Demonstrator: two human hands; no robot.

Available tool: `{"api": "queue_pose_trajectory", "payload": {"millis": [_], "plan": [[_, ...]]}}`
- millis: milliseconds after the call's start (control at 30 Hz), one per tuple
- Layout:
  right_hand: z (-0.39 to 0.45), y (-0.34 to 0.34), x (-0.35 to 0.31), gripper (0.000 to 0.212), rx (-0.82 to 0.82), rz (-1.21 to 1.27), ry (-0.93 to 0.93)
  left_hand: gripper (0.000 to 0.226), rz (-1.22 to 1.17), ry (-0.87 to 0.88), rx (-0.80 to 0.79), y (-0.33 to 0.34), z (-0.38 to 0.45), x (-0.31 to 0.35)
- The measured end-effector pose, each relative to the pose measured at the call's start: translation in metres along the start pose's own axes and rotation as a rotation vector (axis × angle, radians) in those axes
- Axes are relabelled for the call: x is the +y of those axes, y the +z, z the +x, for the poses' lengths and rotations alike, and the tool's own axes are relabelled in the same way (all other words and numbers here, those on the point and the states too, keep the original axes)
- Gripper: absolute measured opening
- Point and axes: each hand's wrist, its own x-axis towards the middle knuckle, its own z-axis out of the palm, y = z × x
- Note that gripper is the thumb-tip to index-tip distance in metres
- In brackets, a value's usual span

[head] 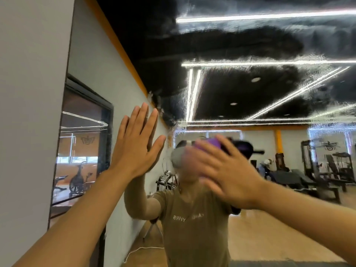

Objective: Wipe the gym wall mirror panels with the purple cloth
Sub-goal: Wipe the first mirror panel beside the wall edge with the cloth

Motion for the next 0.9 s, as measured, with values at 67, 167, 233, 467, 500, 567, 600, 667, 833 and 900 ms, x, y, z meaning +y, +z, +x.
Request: {"api": "queue_pose_trajectory", "payload": {"millis": [67, 167, 233, 467, 500, 567, 600, 667, 833, 900], "plan": [[-0.031, 0.005, -0.028, 0.057, -0.055, -0.038, -0.213, 0.071, -0.014, 0.012, -0.012, -0.003, 0.000, -0.001], [-0.045, 0.005, -0.036, 0.057, -0.100, -0.062, -0.425, 0.071, -0.020, 0.024, -0.019, -0.007, -0.002, -0.005], [-0.034, 0.003, -0.025, 0.056, -0.113, -0.037, -0.495, 0.071, -0.018, 0.032, -0.022, -0.005, -0.006, -0.009], [0.090, -0.017, 0.075, 0.054, 0.042, 0.070, 0.087, 0.067, -0.010, 0.045, 0.003, -0.001, -0.025, -0.019], [0.105, -0.022, 0.088, 0.055, 0.047, 0.073, 0.189, 0.066, -0.009, 0.047, 0.006, -0.001, -0.027, -0.020], [0.121, -0.026, 0.102, 0.056, 0.049, 0.076, 0.330, 0.066, -0.004, 0.049, 0.015, 0.001, -0.032, -0.023], [0.124, -0.025, 0.101, 0.056, 0.055, 0.079, 0.372, 0.066, -0.005, 0.051, 0.020, 0.001, -0.034, -0.025], [0.121, -0.022, 0.088, 0.056, 0.099, 0.079, 0.408, 0.066, -0.011, 0.060, 0.032, 0.003, -0.038, -0.027], [0.061, -0.007, 0.015, 0.057, 0.060, 0.060, 0.150, 0.067, -0.031, 0.057, 0.038, 0.003, -0.041, -0.026], [0.025, -0.001, -0.024, 0.056, -0.012, 0.027, -0.015, 0.068, -0.030, 0.059, 0.036, 0.002, -0.042, -0.025]]}}
